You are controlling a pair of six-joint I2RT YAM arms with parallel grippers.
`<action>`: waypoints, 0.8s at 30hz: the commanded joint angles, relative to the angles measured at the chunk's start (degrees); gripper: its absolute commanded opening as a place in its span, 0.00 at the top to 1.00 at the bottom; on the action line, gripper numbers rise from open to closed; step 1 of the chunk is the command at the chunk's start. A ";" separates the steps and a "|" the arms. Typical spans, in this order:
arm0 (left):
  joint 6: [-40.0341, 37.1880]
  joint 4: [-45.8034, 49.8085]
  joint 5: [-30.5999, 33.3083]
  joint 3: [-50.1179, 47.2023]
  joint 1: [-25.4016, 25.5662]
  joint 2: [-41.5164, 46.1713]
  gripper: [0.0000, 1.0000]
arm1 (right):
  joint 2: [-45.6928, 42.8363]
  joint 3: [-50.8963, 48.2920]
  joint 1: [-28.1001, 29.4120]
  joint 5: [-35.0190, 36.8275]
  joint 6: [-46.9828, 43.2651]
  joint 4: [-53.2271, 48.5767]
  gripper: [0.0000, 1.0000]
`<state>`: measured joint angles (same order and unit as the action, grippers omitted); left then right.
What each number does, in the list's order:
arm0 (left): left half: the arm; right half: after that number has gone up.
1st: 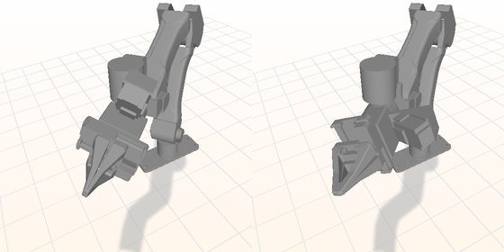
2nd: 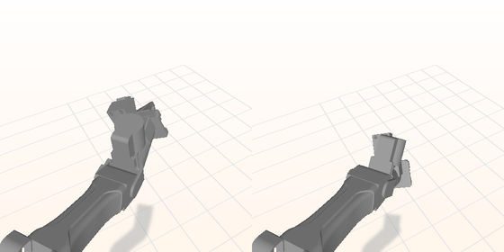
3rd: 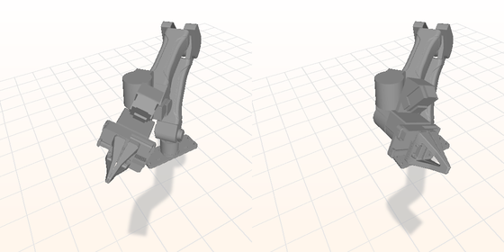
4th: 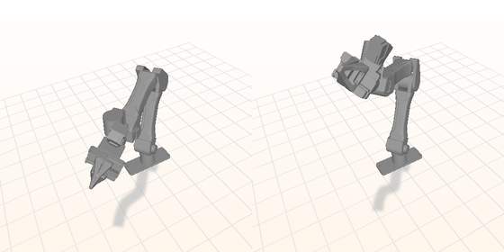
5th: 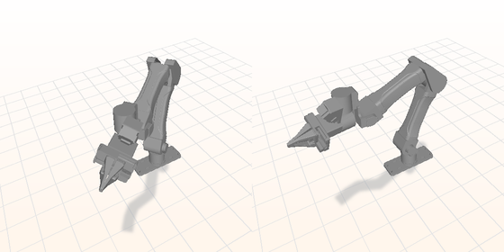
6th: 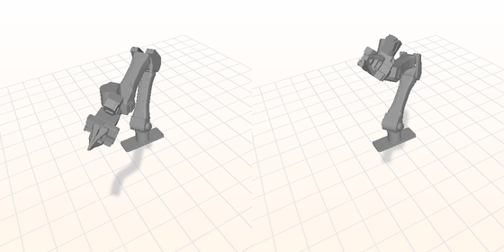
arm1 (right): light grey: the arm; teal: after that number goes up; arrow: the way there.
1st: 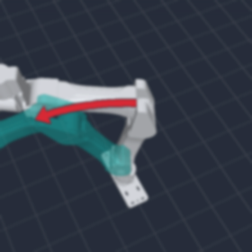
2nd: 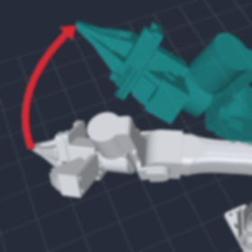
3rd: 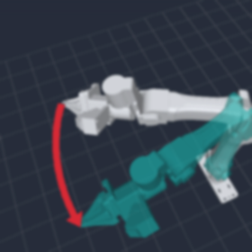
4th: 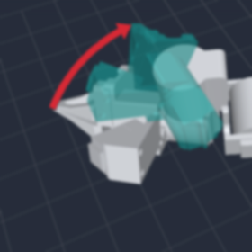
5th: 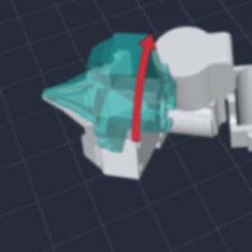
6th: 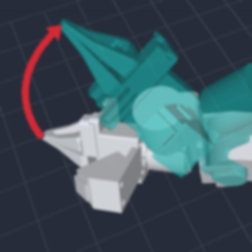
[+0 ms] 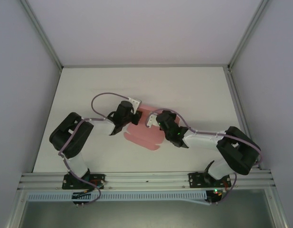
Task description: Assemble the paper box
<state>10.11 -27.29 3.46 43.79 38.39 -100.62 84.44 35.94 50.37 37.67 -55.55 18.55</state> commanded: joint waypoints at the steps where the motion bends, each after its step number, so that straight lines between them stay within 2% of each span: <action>1: 4.09 2.92 18.54 -0.19 -2.69 -2.66 0.82 | -0.23 -0.50 0.31 -1.41 2.40 -7.46 1.00; 4: 6.95 4.73 23.89 -0.87 -2.71 -2.81 0.83 | -1.05 -0.52 0.06 -0.57 3.16 -8.60 1.00; 8: 12.99 7.85 31.36 -1.37 -2.74 -2.87 0.92 | -1.65 -0.65 -0.17 -0.34 3.57 -9.03 1.00; 12: 20.53 17.05 37.73 2.25 -2.70 -4.49 0.96 | -1.12 -0.10 -0.24 -0.23 4.18 -10.36 1.00; 15: 23.39 20.31 40.01 3.43 -2.51 -5.24 1.00 | -0.98 0.11 -0.26 0.27 4.18 -10.63 1.00; 17: 27.66 24.67 42.57 4.63 -2.75 -5.85 1.00 | -1.17 0.17 -0.43 0.44 4.27 -10.75 1.00; 19: 30.21 28.17 44.19 6.13 -3.19 -7.05 0.94 | -1.34 0.18 -0.59 0.21 4.64 -10.85 1.00; 24: 33.68 32.95 46.63 7.71 -3.38 -8.65 0.99 | -1.21 0.36 -0.78 0.49 4.49 -11.06 1.00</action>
<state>33.32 -11.64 22.46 54.17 42.48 -104.18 84.44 38.26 50.24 31.88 -52.18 17.45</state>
